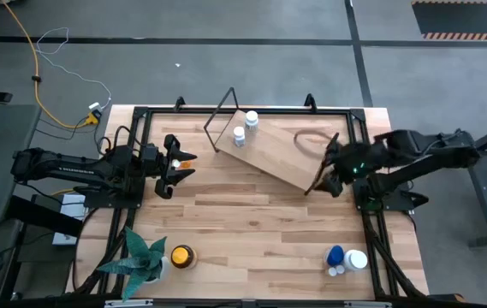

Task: Pick and place medicine bottles onto shelf by color
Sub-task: Put the white pill bottle on the shelf

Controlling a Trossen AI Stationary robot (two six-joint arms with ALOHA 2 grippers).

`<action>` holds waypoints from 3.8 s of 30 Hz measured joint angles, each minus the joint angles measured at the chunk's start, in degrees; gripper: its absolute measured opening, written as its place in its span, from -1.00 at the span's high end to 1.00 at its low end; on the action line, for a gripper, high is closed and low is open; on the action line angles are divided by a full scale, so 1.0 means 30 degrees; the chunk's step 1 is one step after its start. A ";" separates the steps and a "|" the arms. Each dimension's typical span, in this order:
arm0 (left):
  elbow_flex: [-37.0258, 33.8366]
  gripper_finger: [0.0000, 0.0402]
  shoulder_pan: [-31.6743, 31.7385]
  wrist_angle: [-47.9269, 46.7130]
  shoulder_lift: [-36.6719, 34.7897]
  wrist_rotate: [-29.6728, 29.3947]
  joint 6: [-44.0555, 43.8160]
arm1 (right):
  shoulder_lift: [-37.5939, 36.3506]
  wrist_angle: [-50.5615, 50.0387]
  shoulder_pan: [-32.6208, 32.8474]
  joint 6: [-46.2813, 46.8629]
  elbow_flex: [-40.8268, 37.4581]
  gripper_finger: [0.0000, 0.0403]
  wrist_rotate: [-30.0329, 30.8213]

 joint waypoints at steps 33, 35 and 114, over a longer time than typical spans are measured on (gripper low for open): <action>0.0007 0.04 0.0752 0.0168 0.0000 -0.0002 -0.0874 | 0.8390 -0.3850 1.4598 2.4318 0.0656 -0.50 -0.4079; 0.0007 0.04 0.0794 0.0167 0.0000 0.0000 -0.0874 | 0.8670 -0.3843 1.4598 2.4437 0.0656 -0.50 -0.4079; 0.0007 0.04 0.0787 0.0022 0.0007 -0.0429 -0.1002 | 0.8720 -0.1792 1.3791 1.8001 0.0746 0.00 -0.6600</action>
